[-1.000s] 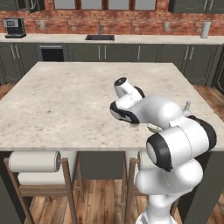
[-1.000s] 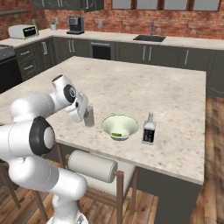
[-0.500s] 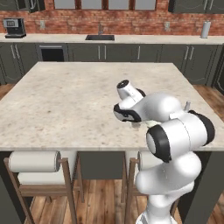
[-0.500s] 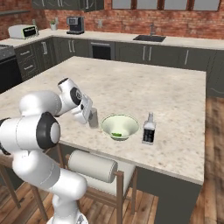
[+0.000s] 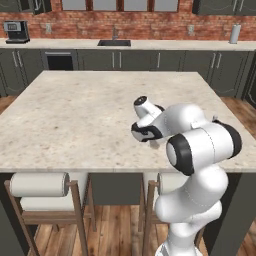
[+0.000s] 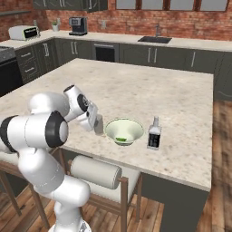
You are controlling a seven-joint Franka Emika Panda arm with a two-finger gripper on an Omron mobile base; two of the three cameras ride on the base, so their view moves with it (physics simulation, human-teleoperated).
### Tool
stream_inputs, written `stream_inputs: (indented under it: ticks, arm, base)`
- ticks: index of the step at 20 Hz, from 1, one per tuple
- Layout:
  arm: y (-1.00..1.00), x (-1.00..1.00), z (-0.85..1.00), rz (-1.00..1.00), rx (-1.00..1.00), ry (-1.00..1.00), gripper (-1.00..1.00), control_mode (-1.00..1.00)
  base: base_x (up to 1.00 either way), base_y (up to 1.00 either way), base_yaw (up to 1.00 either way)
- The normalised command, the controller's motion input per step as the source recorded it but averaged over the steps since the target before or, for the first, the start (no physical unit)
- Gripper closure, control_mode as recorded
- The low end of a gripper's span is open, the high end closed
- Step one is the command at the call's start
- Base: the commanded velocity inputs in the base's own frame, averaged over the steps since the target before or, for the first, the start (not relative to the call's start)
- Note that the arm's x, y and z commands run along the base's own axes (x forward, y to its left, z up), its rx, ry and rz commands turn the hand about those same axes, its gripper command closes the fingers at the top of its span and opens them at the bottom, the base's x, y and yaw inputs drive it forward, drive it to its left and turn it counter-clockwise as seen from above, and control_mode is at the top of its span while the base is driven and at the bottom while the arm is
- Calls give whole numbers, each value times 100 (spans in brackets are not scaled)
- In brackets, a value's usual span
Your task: There is a bowl on the dining counter. Grab a lemon wedge from the fridge and place it in the bowl. Then get the liquor bottle and glass cup from the cabinet and place them next to the bowl.
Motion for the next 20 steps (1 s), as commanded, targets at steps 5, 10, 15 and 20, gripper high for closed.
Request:
stream_inputs:
  ticks: [5, 10, 15, 20]
  arm:
    - [0, 24, -22, 0, 0, 0, 100, -100]
    - [0, 21, -21, 1, 0, 0, 100, -100]
    - [0, 23, -27, 1, 0, 0, 100, -100]
    - [0, 16, -27, 0, 0, 0, 100, -100]
  base:
    - [0, 0, 0]
    - [0, 0, 0]
    - [0, 0, 0]
    - [0, 0, 0]
